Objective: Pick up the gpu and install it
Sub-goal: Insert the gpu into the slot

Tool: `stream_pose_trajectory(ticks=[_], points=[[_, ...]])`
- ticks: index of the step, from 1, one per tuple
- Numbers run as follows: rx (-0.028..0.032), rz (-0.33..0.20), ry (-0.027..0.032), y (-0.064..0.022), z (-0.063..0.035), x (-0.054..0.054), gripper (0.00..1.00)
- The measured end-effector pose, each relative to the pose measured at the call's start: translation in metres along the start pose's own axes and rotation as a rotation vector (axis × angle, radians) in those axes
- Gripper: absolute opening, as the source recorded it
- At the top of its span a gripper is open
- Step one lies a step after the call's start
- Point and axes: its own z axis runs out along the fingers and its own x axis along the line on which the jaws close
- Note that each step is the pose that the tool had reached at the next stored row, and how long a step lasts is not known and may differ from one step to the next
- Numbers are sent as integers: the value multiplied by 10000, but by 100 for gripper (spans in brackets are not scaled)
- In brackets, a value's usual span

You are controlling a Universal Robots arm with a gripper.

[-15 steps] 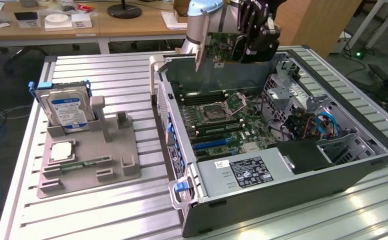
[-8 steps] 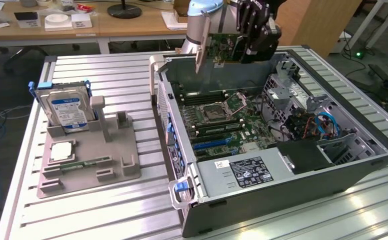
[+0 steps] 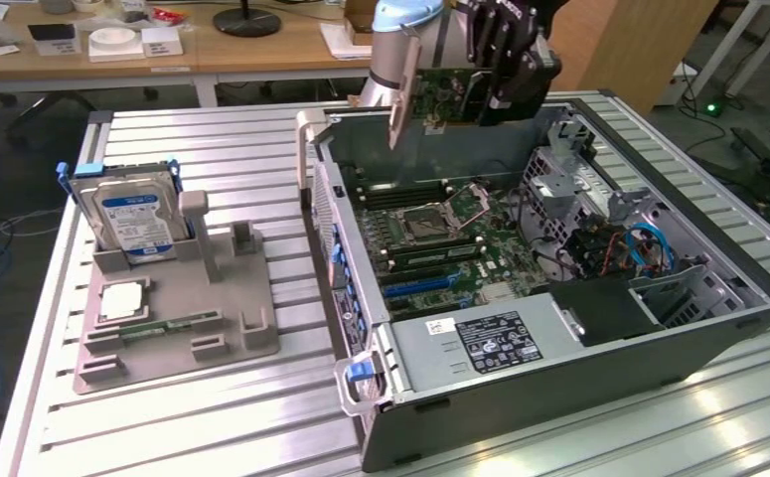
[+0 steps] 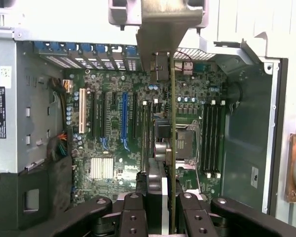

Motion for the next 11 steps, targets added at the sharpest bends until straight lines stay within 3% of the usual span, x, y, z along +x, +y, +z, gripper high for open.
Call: stream_pose_trajectory(ticks=[3,5,9,11], points=[[34,-198,2,-1,2,0,28],[114,-256,3,0,9,0,28],[350,-268,11,0,36,2,28],[364,-237,14,-1,39,2,28]])
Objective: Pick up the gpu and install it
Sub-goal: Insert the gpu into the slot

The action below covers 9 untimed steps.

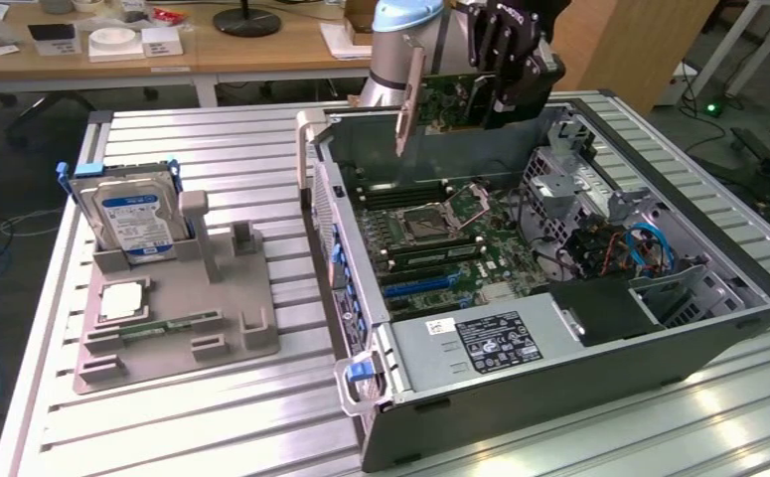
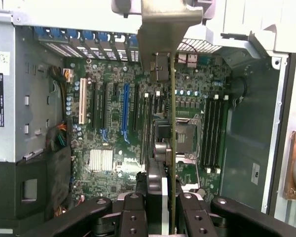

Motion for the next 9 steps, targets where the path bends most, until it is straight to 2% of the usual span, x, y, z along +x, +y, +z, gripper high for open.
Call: stream_pose_trajectory(ticks=[9], points=[[4,49,1,1,2,0,28]])
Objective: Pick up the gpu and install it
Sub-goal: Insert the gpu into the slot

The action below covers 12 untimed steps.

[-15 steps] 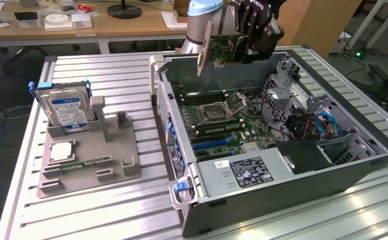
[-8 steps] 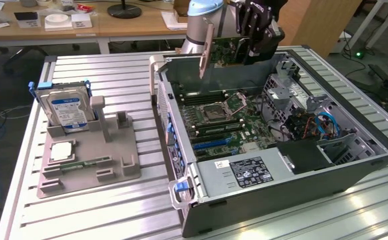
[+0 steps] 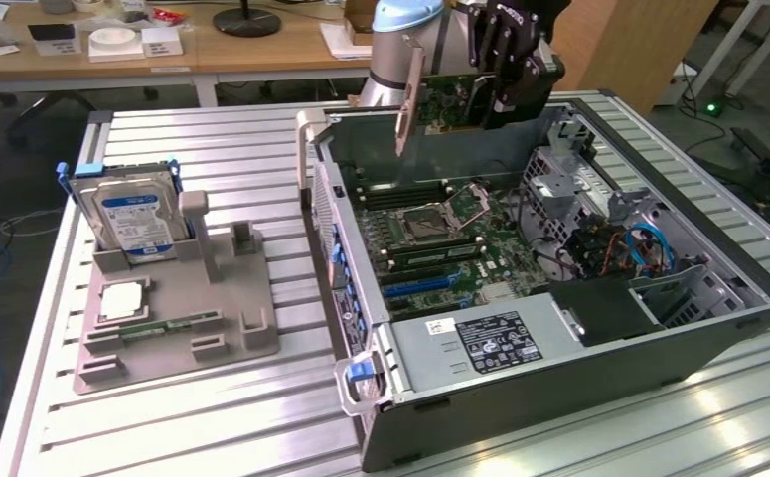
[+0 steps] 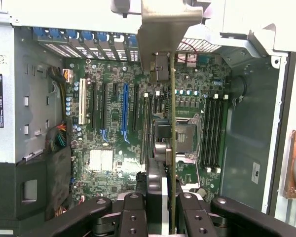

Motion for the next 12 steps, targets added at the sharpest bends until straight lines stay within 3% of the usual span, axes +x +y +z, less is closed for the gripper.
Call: stream_pose_trajectory(ticks=[9,12], points=[[8,0,13,1,34,2,28],[53,238,37,3,73,3,28]])
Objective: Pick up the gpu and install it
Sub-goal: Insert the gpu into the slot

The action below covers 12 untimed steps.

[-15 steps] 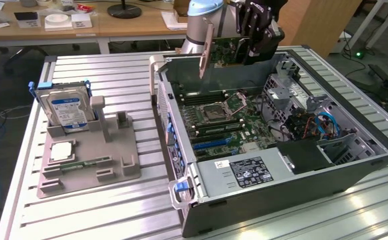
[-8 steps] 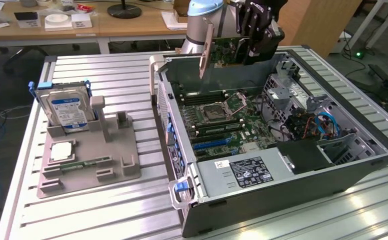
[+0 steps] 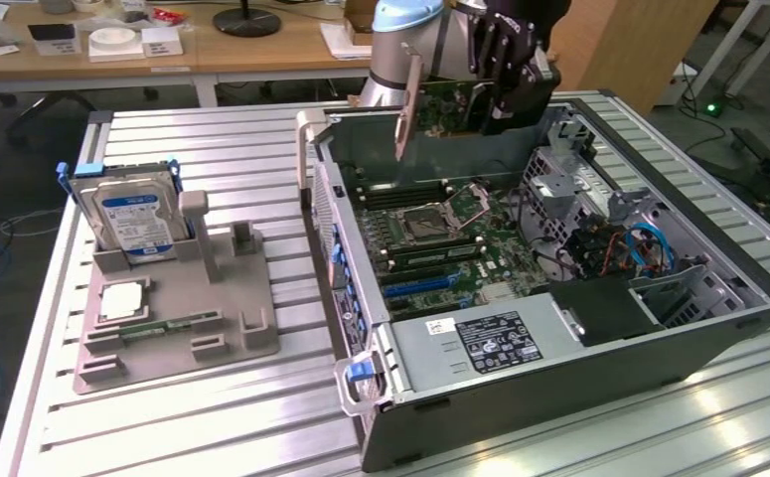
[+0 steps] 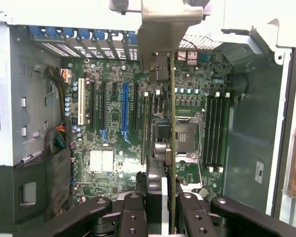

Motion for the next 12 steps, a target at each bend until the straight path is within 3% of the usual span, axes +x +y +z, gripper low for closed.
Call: stream_pose_trajectory(ticks=[4,8,12], points=[[14,158,35,1,32,2,28],[-35,192,73,6,75,6,28],[-38,292,175,10,122,8,28]])
